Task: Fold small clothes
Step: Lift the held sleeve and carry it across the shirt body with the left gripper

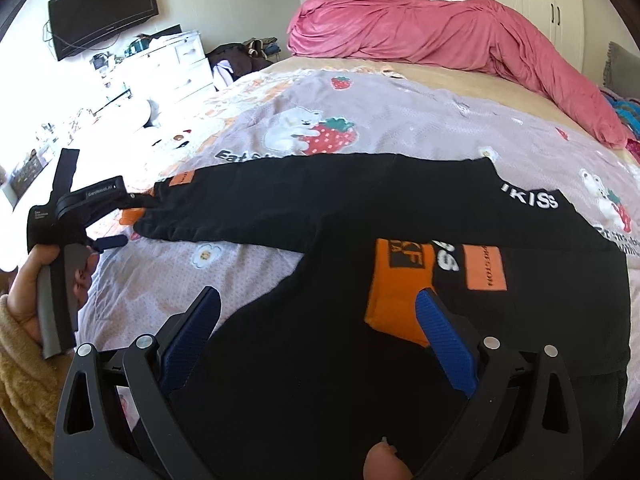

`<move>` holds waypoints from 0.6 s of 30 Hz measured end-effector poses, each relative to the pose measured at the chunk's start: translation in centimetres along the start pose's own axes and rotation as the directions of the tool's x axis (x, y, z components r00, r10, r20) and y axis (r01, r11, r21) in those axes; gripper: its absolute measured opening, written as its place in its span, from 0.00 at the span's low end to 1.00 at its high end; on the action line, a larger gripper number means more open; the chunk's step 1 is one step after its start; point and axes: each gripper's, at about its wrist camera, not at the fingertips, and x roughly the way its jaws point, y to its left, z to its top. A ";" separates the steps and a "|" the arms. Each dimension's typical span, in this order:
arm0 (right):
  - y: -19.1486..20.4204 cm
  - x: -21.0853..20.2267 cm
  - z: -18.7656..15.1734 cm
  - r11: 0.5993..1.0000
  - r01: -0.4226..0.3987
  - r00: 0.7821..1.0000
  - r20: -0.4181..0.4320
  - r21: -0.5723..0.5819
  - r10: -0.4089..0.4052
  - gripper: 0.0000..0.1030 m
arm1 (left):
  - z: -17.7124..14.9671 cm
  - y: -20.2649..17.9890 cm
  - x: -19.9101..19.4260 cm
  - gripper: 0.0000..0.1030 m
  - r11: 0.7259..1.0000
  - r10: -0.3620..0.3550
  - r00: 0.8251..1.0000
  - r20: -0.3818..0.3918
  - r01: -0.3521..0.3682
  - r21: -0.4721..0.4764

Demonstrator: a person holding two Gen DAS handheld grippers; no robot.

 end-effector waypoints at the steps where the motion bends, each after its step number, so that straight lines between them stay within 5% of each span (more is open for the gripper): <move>1: -0.3 -0.1 0.0 1.000 0.001 1.000 -0.001 0.008 -0.001 0.94 | 0.1 -0.1 0.1 0.85 1.000 0.005 1.000 0.018 -0.005 0.001; 5: -1.9 -1.0 -0.3 0.998 -0.010 1.000 0.004 0.061 0.010 0.94 | 0.7 0.1 0.8 0.63 0.999 0.021 0.998 0.060 -0.020 -0.028; 10: -4.1 -3.0 -1.3 0.994 0.020 0.999 0.028 0.105 -0.023 0.94 | 1.2 -0.7 1.1 0.13 0.997 0.076 0.992 0.100 -0.077 0.003; 18: -9.1 -5.3 -3.1 0.969 0.054 0.995 0.064 0.242 -0.071 0.94 | 0.8 -2.0 -2.6 0.07 0.999 -0.038 0.982 0.184 0.035 0.016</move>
